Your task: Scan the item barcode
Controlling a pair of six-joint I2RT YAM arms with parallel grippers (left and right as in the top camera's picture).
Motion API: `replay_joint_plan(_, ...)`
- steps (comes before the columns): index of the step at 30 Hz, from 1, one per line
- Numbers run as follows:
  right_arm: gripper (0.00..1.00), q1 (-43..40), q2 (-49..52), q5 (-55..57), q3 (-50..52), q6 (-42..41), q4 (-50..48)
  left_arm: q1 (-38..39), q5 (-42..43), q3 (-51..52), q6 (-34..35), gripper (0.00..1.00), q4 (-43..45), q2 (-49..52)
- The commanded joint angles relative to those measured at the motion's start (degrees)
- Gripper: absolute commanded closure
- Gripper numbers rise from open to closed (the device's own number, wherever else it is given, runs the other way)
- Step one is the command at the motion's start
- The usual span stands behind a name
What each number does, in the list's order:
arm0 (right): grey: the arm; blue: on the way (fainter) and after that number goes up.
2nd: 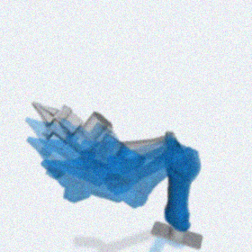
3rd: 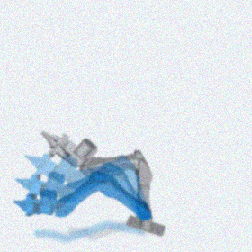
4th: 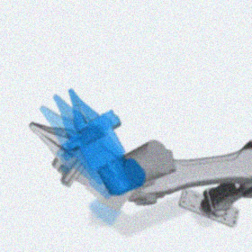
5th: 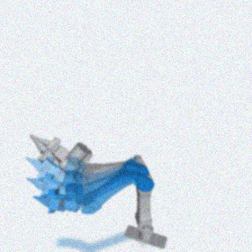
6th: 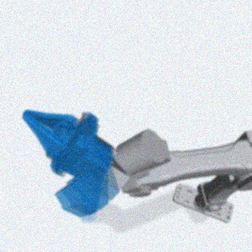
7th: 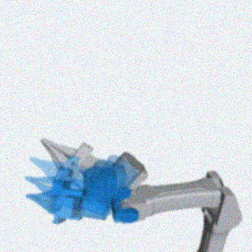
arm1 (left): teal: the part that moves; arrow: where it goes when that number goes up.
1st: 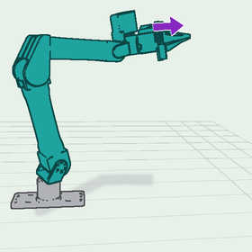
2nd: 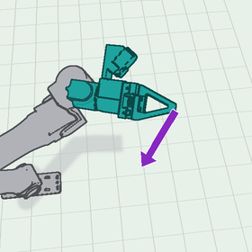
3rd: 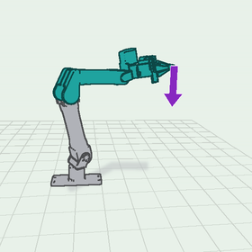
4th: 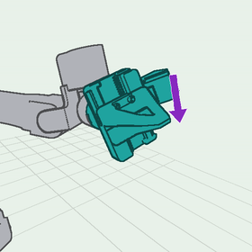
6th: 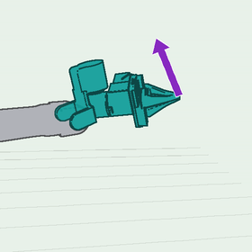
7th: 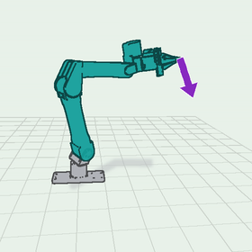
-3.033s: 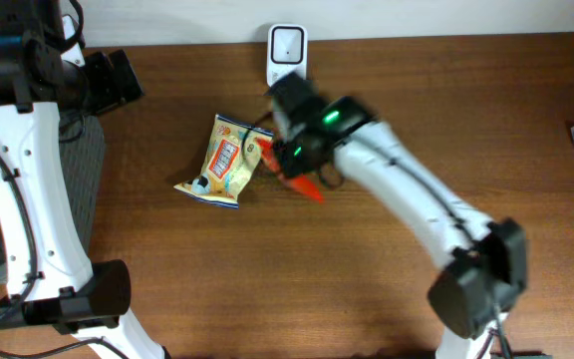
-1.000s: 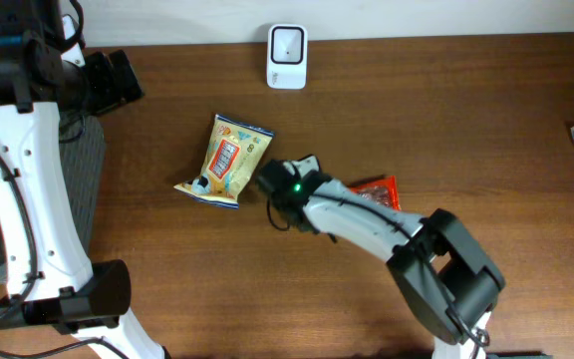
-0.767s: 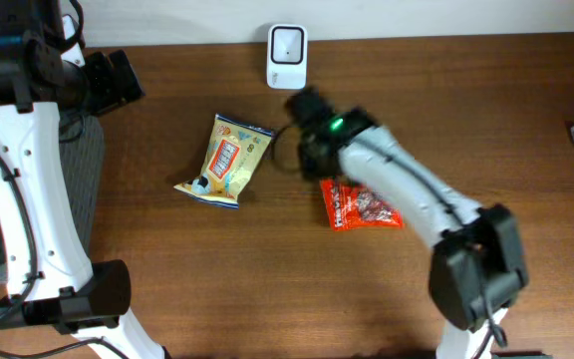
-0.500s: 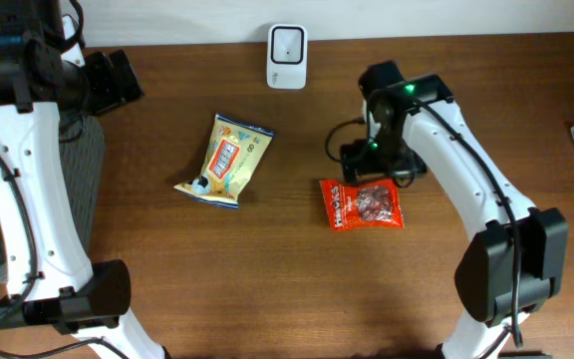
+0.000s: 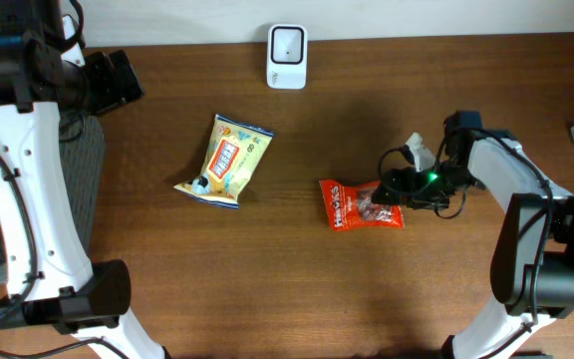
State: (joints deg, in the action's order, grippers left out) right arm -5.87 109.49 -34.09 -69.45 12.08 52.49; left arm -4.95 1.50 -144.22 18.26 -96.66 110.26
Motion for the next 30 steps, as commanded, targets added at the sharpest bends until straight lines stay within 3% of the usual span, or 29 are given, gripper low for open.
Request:
replay_joint_plan(1,0.01,0.0,0.0,-5.99,2.01,-0.09,-2.58,-0.37,-0.22,-0.26,0.59,0.01,-0.04,-0.13)
replay_joint_plan(6,0.0,0.02,1.88,-5.81,3.56,-0.57,-5.64,-0.37,-0.22,-0.26,0.59,0.01,-0.04,-0.13)
replay_joint_plan(8,0.2,0.02,2.78,-5.81,3.69,-0.9,-5.88,-0.37,-0.22,-0.26,0.59,0.01,-0.04,-0.13)
replay_joint_plan(11,0.41,0.0,4.39,-5.81,3.74,-1.07,-6.12,-0.37,-0.22,-0.26,0.59,0.01,-0.04,-0.13)
replay_joint_plan(12,0.56,0.0,4.63,-5.79,3.8,-1.88,-6.49,-0.37,-0.22,-0.26,0.59,0.01,-0.04,-0.13)
replay_joint_plan(13,0.85,0.0,4.63,-5.79,3.8,-3.1,-6.75,-0.37,-0.22,-0.26,0.59,0.01,-0.04,-0.13)
replay_joint_plan(14,0.96,-0.11,4.63,-5.84,3.76,-4.68,-6.97,-0.37,-0.22,-0.26,0.57,0.01,-0.04,-0.13)
replay_joint_plan(18,0.96,-1.01,4.52,-8.07,2.25,-7.04,-6.97,-0.37,-0.22,-0.26,0.59,0.01,-0.04,-0.13)
replay_joint_plan(22,0.96,-2.36,2.12,-6.58,-5.62,-8.39,-1.57,-0.37,-0.22,-0.26,0.57,0.01,-0.04,-0.13)
replay_joint_plan(30,0.96,4.24,-11.47,43.41,-21.38,-26.32,8.7,-0.37,-0.22,-0.26,0.59,0.01,-0.04,-0.13)
